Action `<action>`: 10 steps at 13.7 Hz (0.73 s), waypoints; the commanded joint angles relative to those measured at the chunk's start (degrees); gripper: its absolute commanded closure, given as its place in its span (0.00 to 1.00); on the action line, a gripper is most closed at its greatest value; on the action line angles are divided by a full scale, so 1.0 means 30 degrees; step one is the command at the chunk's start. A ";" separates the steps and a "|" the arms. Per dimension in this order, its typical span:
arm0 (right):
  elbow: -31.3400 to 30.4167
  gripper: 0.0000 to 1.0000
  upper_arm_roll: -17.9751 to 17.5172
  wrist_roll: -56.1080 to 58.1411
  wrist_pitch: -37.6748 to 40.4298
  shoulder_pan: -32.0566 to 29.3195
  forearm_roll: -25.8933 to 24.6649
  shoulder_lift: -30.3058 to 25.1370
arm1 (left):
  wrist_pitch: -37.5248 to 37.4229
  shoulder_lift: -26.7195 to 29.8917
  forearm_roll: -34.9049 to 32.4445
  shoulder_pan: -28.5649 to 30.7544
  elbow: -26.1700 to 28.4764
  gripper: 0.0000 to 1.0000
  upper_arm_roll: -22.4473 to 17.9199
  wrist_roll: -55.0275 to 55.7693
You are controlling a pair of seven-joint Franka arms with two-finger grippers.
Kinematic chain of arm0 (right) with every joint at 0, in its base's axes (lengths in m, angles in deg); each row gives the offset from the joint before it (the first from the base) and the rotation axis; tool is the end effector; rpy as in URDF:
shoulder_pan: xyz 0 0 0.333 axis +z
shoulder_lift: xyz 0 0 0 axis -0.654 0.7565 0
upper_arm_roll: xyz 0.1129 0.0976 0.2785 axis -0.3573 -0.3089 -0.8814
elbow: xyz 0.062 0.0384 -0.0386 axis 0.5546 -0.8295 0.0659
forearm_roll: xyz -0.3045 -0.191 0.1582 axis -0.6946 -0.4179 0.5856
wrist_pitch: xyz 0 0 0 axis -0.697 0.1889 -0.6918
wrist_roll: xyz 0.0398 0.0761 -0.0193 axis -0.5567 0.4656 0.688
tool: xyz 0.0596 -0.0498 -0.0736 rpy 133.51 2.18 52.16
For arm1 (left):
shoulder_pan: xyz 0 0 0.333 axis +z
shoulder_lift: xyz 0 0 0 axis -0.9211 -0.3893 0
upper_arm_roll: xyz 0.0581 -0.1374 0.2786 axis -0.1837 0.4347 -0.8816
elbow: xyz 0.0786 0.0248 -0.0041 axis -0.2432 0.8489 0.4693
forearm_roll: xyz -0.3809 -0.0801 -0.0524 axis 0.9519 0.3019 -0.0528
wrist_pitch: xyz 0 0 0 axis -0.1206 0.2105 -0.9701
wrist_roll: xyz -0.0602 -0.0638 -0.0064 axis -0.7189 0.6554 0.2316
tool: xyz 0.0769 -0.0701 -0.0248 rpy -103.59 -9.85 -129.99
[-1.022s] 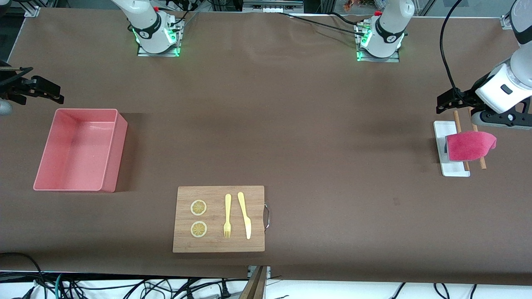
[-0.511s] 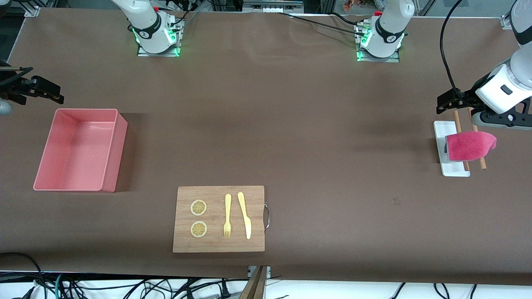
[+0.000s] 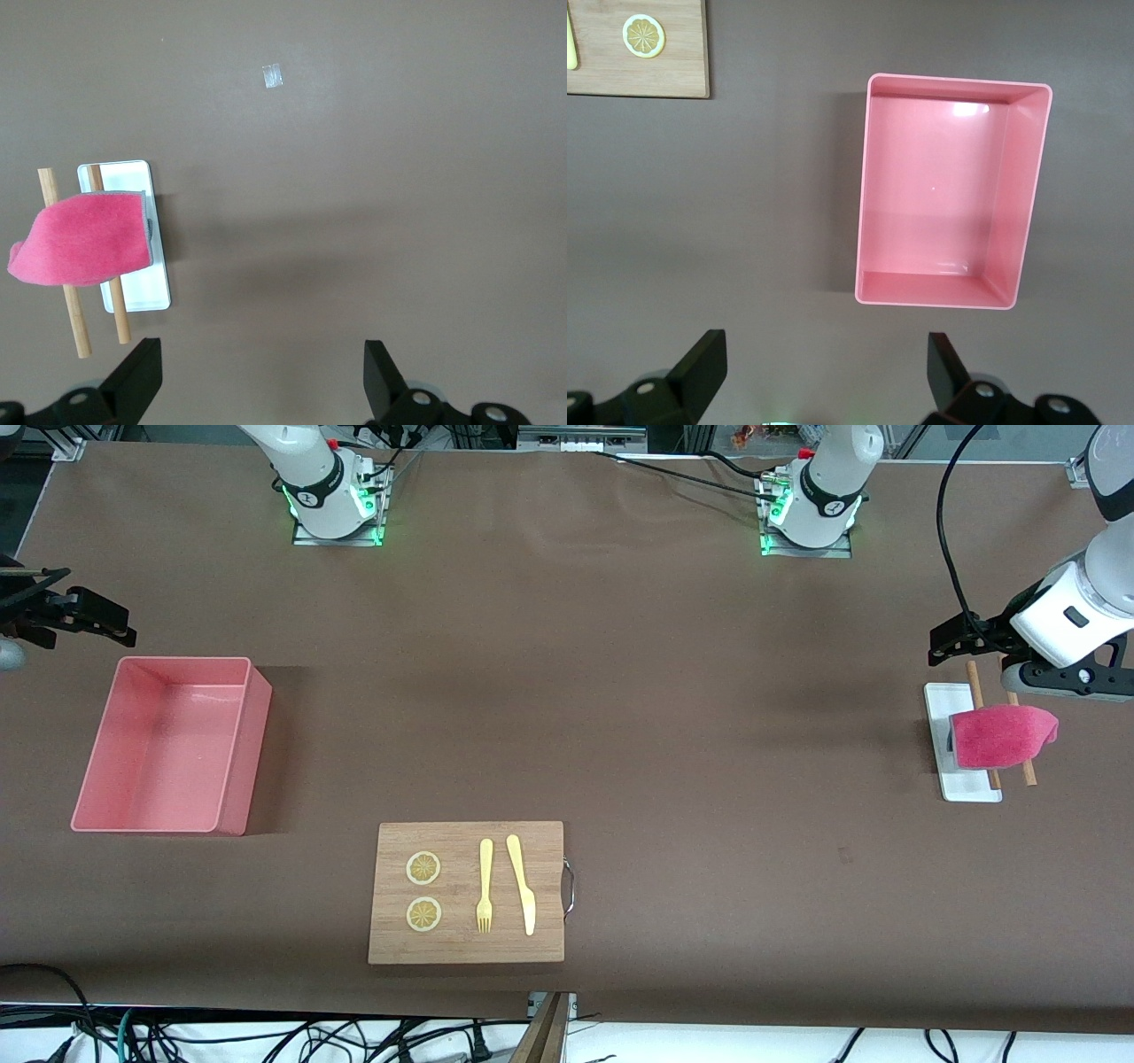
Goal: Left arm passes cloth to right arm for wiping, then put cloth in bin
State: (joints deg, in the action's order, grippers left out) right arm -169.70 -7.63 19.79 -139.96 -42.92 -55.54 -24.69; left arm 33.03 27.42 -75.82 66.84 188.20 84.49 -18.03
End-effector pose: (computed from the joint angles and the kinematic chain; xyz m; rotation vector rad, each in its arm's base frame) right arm 0.5655 -0.0274 0.6041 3.1149 0.0734 -0.1308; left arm 0.5551 -0.0079 0.5530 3.1347 -0.1233 -0.1640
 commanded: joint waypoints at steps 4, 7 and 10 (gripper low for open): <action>0.0488 0.00 -0.0010 0.0231 0.0115 -0.0098 0.0274 0.0213 | -0.0687 -0.0311 -0.0365 -0.0033 -0.0679 0.00 0.0063 -0.0279; 0.0488 0.00 0.0019 0.0231 0.0115 -0.0127 0.0274 0.0213 | -0.1356 -0.0311 -0.0394 -0.0033 -0.0679 0.00 0.0063 -0.0483; 0.0488 0.00 0.0019 0.0231 0.0115 -0.0127 0.0274 0.0213 | -0.2912 -0.0805 -0.0423 -0.0119 -0.0649 0.00 0.0092 -0.0572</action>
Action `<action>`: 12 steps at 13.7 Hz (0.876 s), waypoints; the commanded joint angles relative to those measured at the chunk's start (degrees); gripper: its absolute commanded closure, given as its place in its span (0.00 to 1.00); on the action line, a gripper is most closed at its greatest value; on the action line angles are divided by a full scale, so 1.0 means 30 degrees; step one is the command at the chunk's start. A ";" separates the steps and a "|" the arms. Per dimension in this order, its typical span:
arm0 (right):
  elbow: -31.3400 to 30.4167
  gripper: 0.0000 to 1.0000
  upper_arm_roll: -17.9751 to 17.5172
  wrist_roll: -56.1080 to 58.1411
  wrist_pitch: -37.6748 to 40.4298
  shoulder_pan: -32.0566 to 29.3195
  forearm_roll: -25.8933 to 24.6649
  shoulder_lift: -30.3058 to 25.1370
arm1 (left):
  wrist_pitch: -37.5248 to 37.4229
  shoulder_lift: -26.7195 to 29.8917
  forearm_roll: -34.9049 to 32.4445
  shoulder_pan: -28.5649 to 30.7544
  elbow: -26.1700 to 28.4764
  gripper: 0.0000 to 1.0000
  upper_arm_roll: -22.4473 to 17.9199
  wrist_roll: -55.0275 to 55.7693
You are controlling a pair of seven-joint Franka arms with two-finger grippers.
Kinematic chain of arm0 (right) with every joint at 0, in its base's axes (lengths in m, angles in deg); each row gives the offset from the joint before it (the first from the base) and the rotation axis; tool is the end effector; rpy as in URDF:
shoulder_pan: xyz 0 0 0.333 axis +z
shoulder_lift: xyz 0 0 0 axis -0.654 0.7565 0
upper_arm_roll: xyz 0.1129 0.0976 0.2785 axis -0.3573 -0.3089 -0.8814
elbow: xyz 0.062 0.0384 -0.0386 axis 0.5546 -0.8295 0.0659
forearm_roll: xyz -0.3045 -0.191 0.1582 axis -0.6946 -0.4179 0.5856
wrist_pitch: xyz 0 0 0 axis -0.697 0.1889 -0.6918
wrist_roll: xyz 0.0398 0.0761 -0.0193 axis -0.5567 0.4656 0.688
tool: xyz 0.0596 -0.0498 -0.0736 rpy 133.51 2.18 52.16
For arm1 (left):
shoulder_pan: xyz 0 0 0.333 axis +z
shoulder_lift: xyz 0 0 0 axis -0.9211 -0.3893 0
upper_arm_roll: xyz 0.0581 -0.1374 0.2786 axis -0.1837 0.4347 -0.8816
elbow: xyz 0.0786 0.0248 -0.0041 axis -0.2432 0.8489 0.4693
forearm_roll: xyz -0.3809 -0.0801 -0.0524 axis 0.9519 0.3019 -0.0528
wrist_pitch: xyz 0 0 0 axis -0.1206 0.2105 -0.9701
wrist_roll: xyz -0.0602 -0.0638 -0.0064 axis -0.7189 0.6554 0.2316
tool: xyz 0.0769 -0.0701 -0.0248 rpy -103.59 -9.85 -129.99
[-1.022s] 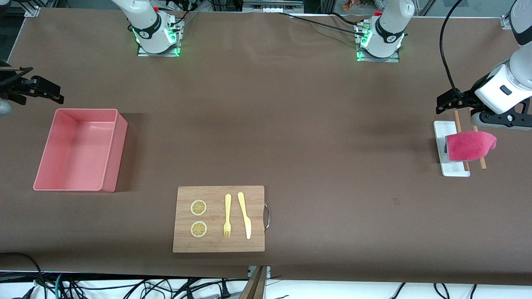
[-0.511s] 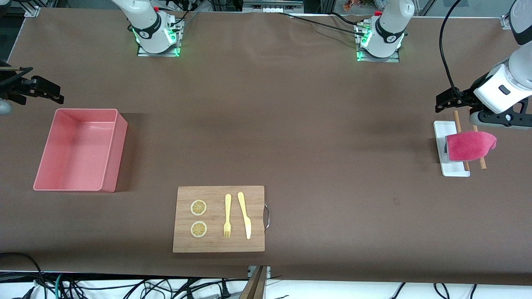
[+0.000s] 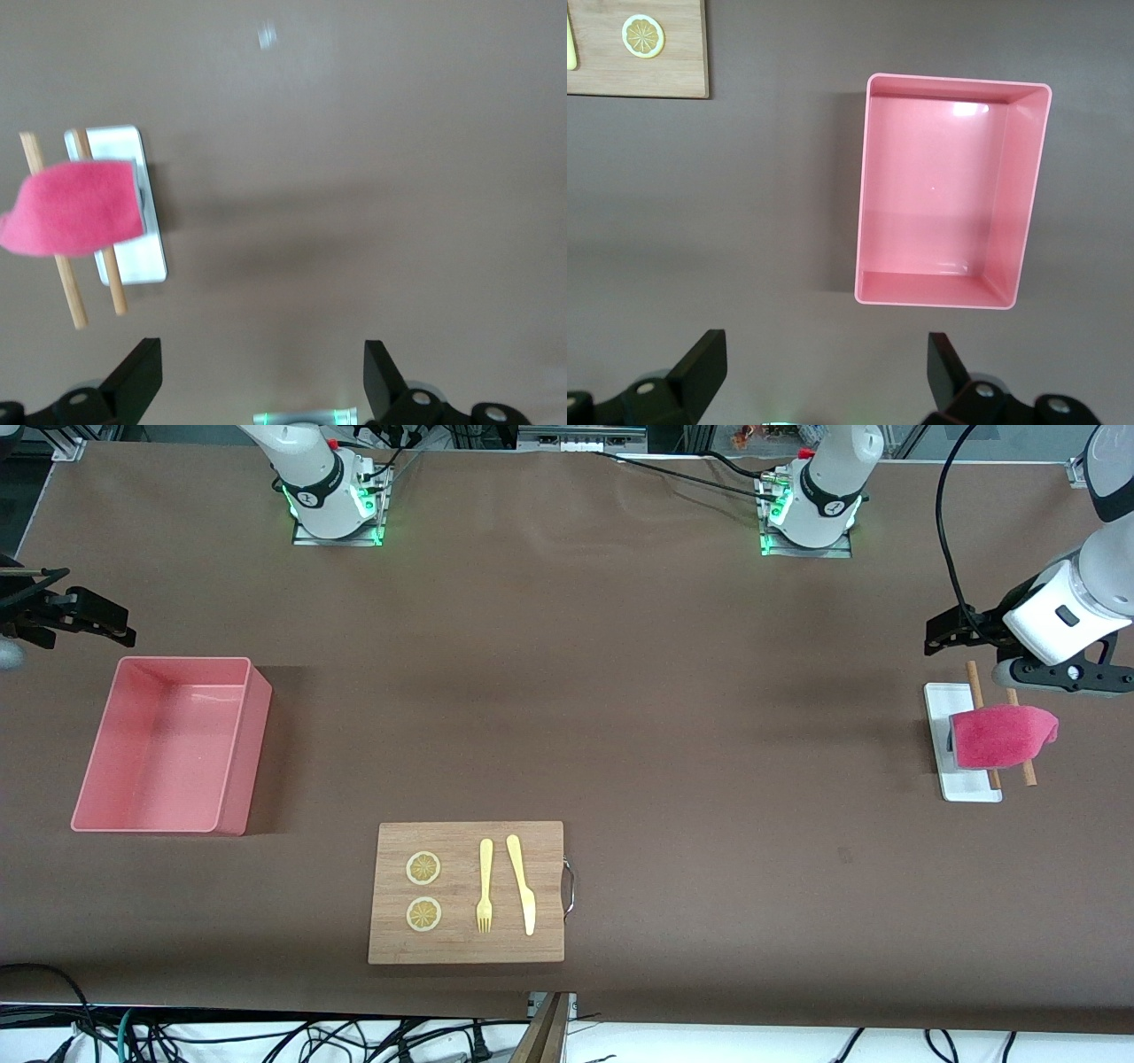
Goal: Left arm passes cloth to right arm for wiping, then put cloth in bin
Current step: 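Lower the left gripper onto the pink cloth on the stand and grasp it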
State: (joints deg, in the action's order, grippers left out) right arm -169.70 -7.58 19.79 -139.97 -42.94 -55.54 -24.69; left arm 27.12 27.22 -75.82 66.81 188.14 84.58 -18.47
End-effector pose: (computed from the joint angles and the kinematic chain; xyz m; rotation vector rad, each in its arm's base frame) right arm 0.5655 -0.0281 0.6041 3.1150 0.0715 -0.1305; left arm 0.5436 -0.0089 0.5444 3.1178 -0.1377 -0.3290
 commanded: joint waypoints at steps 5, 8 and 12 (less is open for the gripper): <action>0.0487 0.00 0.0002 0.0231 0.0116 -0.0151 0.0274 0.0213 | -0.0245 -0.4364 -0.3057 -0.0055 -0.1711 0.00 0.0034 -0.3554; 0.0487 0.00 0.0002 0.0231 0.0116 -0.0151 0.0274 0.0213 | 0.1011 -0.6563 -0.3761 0.0236 -0.2855 0.00 -0.0083 -0.8055; 0.0487 0.00 0.0002 0.0231 0.0116 -0.0151 0.0274 0.0213 | 0.2652 -0.8297 -0.4201 0.0647 -0.3503 0.00 -0.0112 -1.4011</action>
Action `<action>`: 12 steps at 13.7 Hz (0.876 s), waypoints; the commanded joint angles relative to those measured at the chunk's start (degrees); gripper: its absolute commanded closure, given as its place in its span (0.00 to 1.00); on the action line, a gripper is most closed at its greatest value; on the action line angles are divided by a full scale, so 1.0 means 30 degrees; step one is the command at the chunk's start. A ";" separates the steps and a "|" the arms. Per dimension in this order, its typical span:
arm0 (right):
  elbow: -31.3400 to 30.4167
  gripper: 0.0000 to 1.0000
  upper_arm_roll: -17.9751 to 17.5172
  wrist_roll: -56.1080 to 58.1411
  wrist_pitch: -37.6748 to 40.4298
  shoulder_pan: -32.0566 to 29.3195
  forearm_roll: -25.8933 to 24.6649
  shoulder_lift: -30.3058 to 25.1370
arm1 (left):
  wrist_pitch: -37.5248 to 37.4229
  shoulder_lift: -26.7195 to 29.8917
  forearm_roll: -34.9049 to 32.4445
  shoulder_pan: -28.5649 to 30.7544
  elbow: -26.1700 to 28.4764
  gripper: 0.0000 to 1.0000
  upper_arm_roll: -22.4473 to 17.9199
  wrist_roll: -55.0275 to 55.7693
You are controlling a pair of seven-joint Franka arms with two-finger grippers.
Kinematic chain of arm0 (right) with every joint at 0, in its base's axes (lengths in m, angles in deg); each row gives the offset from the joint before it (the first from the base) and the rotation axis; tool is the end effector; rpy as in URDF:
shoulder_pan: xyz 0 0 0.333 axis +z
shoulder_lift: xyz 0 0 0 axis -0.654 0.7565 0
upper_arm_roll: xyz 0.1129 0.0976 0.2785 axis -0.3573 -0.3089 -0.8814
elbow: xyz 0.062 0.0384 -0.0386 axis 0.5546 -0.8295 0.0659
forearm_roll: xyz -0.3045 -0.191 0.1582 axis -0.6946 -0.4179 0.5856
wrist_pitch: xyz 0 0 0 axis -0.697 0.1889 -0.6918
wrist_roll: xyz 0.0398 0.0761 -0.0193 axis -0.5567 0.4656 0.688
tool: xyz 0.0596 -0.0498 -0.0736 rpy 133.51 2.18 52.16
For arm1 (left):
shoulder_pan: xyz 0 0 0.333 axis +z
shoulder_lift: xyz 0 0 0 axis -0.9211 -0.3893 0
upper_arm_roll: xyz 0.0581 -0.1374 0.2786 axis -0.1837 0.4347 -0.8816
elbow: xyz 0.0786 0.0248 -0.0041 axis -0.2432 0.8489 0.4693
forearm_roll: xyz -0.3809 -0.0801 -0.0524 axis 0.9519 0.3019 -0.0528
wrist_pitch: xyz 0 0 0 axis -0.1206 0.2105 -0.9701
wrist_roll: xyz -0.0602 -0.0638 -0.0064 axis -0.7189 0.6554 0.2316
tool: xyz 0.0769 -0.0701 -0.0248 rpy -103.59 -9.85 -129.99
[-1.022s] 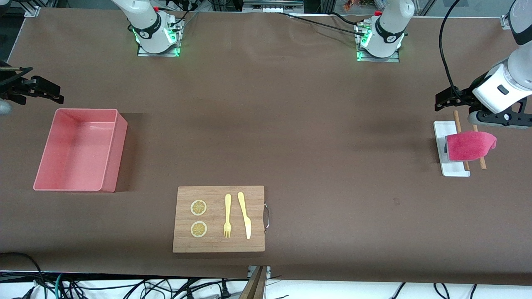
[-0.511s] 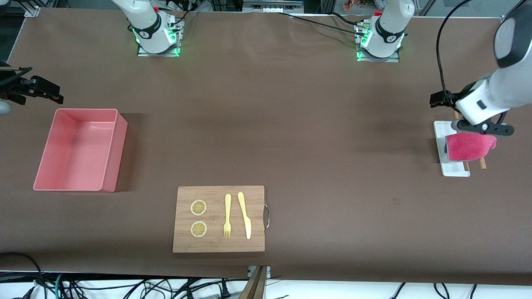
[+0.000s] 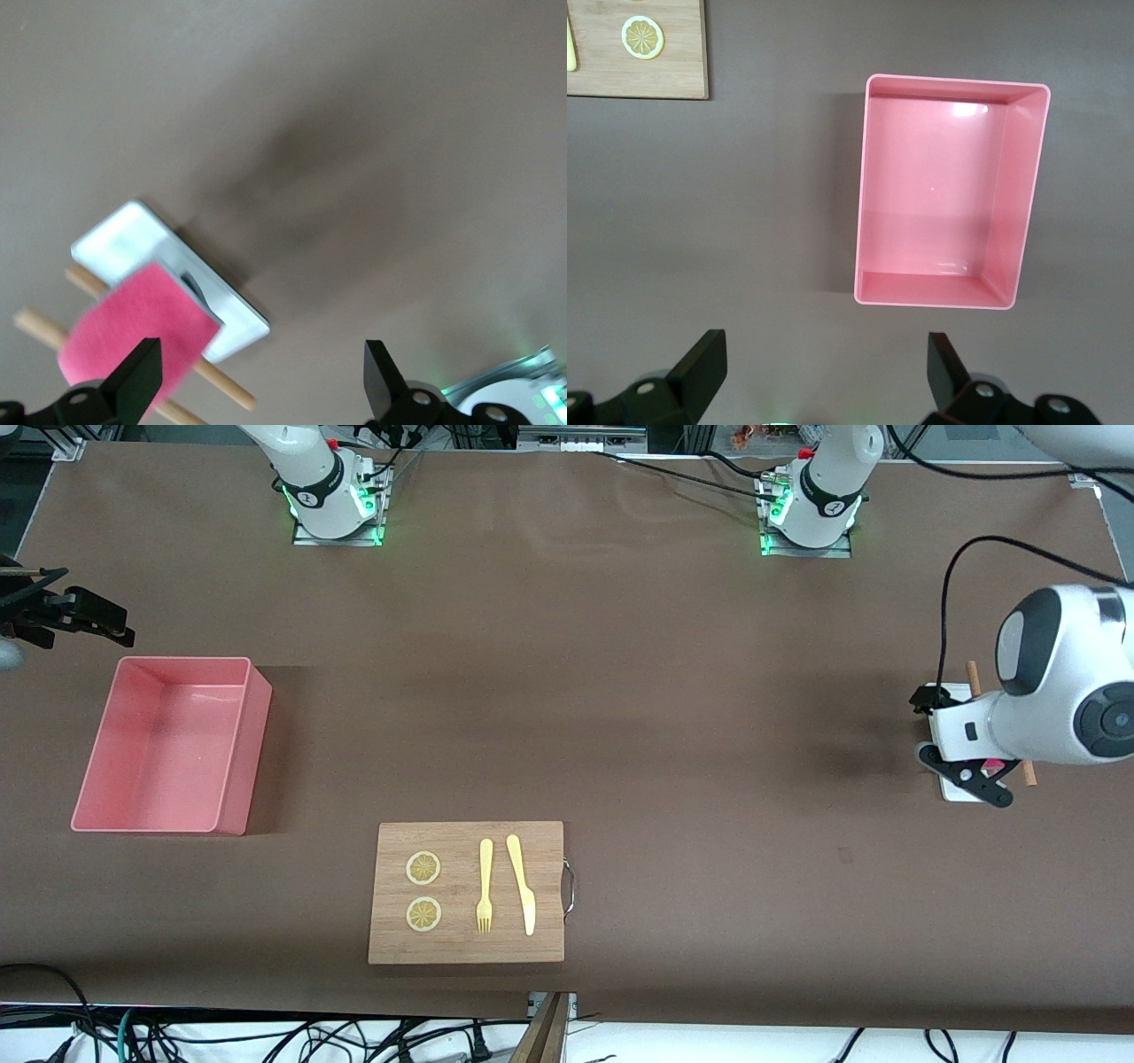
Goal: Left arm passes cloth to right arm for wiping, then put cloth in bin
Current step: 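Lower the left gripper onto the pink cloth on the stand and grasp it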
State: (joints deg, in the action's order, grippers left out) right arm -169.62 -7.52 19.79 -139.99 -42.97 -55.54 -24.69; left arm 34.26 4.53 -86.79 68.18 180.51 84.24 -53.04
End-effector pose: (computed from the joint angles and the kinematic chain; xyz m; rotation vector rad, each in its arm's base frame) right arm 0.5656 -0.0289 0.6048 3.1150 0.0690 -0.1278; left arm 0.6328 0.0279 0.3777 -2.8364 1.0522 0.5970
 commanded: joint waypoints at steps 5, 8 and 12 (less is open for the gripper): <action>0.0462 0.00 -0.0019 0.0231 0.0124 -0.0112 0.0274 0.0211 | 0.2765 -0.2989 -0.0898 0.1946 -0.0958 0.00 0.0088 -0.8723; 0.0462 0.00 -0.0019 0.0231 0.0124 -0.0111 0.0274 0.0211 | 0.4351 -0.3227 -0.0781 0.2477 -0.0899 0.00 0.0088 -1.1689; 0.0462 0.00 -0.0019 0.0231 0.0124 -0.0111 0.0274 0.0211 | 0.4147 -0.4308 0.1379 0.3792 -0.0869 0.00 0.0117 -1.4114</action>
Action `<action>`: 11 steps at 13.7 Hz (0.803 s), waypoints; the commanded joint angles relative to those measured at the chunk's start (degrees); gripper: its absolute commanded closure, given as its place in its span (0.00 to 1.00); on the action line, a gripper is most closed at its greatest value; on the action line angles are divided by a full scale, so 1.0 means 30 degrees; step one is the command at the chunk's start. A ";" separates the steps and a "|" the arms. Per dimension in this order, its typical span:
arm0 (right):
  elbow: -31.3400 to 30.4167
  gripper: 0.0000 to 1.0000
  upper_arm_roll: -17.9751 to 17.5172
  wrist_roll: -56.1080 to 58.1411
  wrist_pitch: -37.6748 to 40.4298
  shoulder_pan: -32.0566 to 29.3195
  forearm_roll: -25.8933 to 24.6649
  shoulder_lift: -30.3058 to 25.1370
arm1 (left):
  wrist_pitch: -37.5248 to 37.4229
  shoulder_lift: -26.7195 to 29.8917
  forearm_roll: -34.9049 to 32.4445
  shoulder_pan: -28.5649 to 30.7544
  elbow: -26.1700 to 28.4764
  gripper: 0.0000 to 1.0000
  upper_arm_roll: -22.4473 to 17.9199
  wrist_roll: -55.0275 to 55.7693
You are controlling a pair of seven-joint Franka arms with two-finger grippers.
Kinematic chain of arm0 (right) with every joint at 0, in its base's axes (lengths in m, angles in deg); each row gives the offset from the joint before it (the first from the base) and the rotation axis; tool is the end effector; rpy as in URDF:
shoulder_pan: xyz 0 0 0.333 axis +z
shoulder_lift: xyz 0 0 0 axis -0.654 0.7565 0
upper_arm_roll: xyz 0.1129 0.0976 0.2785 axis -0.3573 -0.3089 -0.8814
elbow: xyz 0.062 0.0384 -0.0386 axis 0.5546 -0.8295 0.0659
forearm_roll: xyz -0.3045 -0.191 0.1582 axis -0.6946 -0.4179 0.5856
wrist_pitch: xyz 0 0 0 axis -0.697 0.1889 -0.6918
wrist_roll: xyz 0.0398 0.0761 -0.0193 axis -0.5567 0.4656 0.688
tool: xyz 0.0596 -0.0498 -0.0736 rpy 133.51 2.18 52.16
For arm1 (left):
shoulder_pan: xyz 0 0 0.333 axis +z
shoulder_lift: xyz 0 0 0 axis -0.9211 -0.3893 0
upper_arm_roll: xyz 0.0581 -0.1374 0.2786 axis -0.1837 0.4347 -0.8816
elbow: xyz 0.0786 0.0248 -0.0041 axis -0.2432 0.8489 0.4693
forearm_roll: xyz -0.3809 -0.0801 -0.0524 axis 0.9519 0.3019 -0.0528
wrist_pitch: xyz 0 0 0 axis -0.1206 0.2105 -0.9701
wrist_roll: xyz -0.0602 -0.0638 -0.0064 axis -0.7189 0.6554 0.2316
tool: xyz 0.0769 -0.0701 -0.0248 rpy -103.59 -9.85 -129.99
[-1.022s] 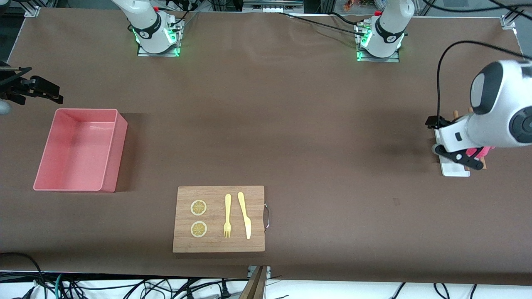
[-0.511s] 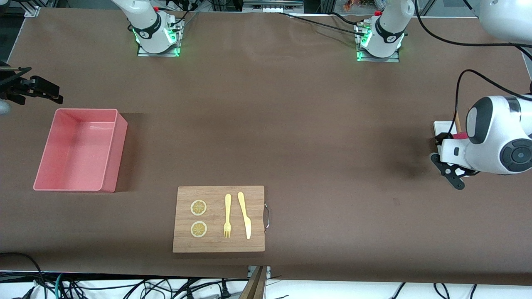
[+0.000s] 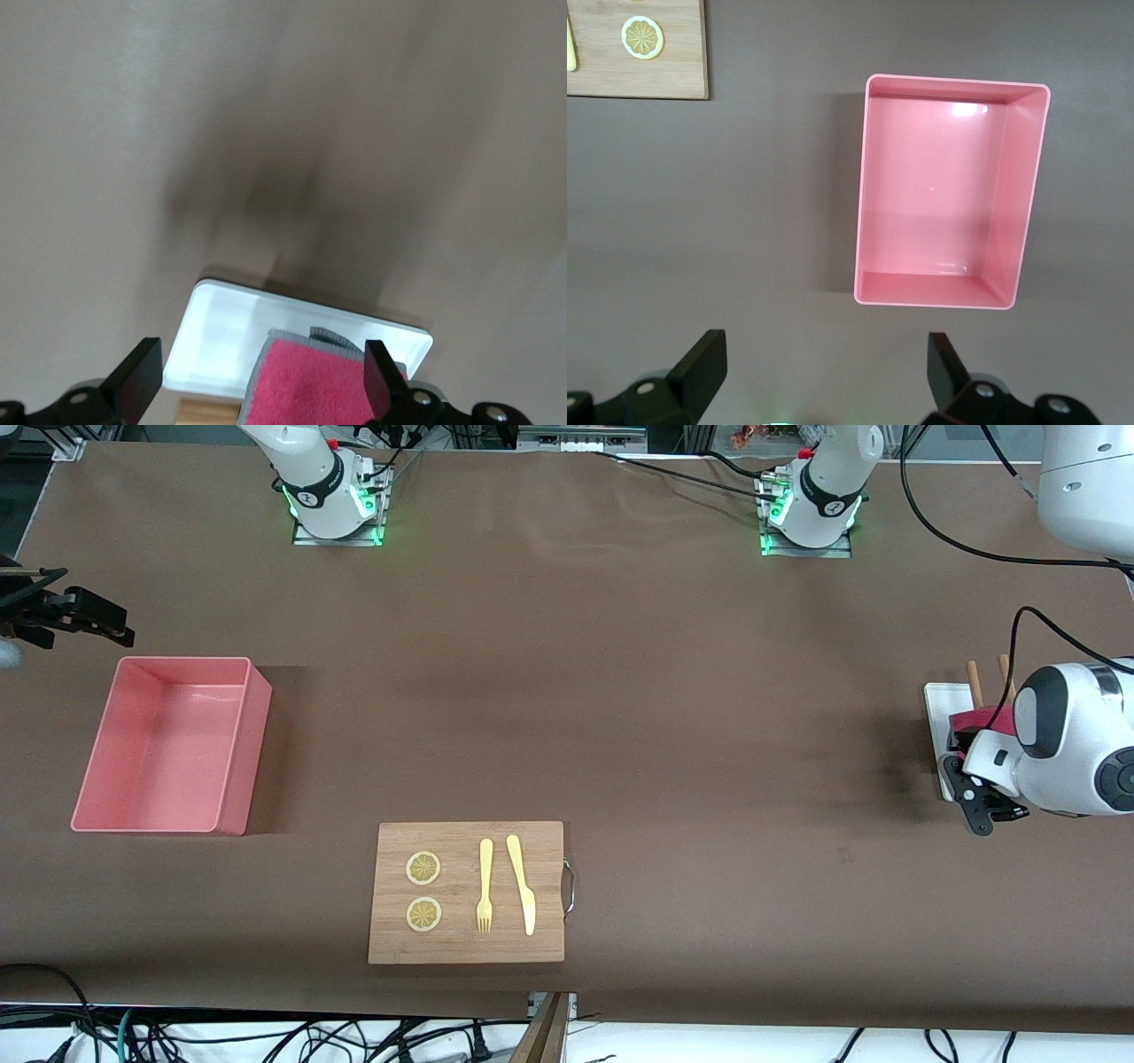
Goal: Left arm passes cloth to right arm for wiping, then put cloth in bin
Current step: 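Lower the left gripper onto the pink cloth on the stand and grasp it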
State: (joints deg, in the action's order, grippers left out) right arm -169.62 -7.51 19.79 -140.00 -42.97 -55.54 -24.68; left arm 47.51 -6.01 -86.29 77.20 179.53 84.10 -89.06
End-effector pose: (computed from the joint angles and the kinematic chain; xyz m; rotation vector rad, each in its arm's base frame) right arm 0.5656 -0.0290 0.6047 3.1150 0.0687 -0.1278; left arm 0.6534 0.1285 0.2763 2.4944 -1.7277 -0.4905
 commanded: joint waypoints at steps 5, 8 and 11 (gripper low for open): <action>0.0462 0.00 -0.0023 0.0231 0.0125 -0.0140 0.0274 0.0210 | -0.0765 -0.1442 0.1252 0.0704 -0.0690 0.00 0.0163 -0.3556; 0.0462 0.00 -0.0023 0.0231 0.0125 -0.0140 0.0274 0.0210 | -0.1350 -0.1560 -0.0213 0.0497 -0.0953 0.00 0.0192 -0.3556; 0.0462 0.00 -0.0023 0.0231 0.0125 -0.0140 0.0274 0.0210 | -0.2320 -0.1501 -0.1495 0.0321 -0.1362 0.00 0.0192 -0.3614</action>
State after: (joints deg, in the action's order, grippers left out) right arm -169.62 -7.51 19.79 -140.00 -42.97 -55.54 -24.68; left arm 42.99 -9.91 -87.46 78.55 177.96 84.80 -98.34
